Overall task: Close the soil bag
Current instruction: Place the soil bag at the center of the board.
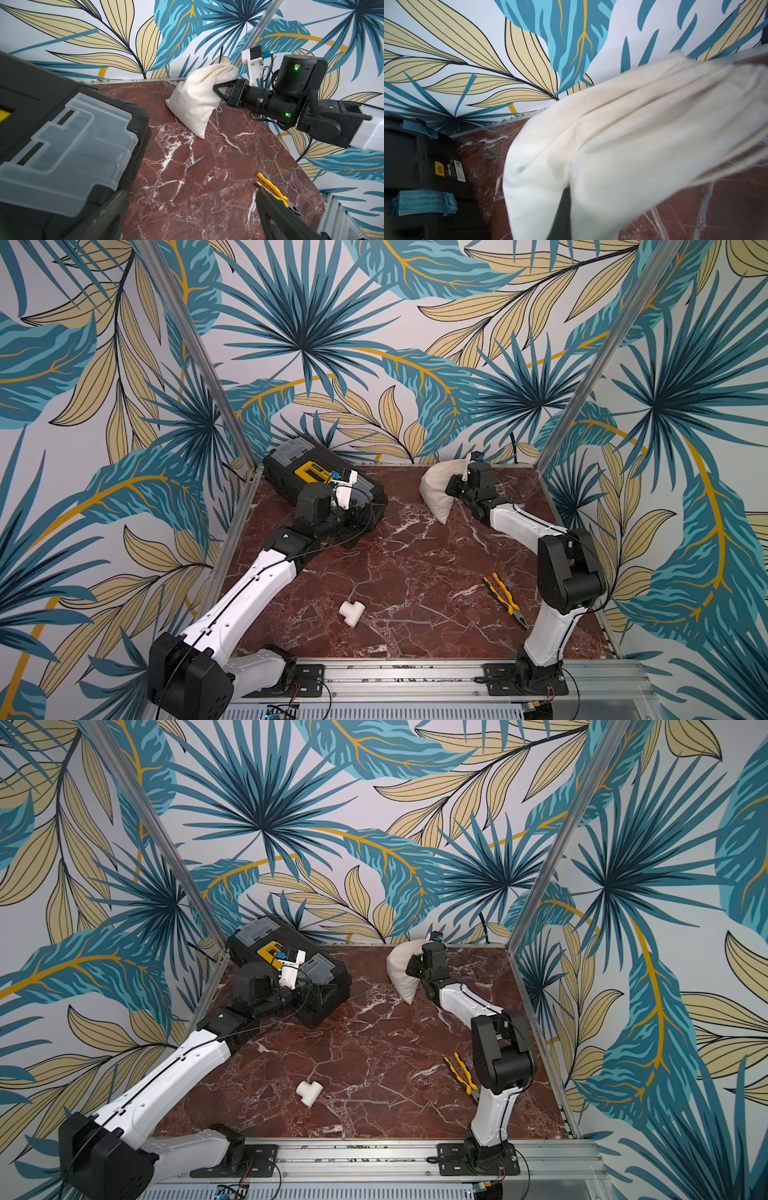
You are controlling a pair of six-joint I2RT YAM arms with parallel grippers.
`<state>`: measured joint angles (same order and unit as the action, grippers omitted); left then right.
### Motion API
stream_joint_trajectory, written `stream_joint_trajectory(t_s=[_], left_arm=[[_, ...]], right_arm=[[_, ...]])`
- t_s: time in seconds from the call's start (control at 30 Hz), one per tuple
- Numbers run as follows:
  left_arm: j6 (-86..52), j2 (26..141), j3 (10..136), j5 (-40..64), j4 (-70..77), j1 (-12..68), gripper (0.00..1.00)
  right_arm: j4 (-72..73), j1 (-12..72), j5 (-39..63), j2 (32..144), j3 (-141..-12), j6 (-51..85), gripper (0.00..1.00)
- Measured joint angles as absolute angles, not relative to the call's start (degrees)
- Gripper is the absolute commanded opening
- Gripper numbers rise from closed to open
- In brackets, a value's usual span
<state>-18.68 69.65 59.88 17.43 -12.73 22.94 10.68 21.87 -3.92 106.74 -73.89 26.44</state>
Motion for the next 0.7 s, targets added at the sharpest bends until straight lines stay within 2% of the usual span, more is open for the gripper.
stream_joint_trajectory(t_s=[0.57,0.63,0.7], left_arm=[[-18.7,69.6,59.7,17.4,-12.8,22.9,1.00],[-18.7,69.3,59.2,17.3,-12.8,22.9,1.00],[-18.7,69.0,58.8,17.1,-12.8,22.9,1.00]], right_arm=[[10.6,21.8,-1.6,107.9,-72.8,27.3,0.00],[10.6,21.8,-1.5,108.0,-72.8,27.3,0.07],[10.3,21.8,-1.4,108.0,-72.8,27.4,0.19]])
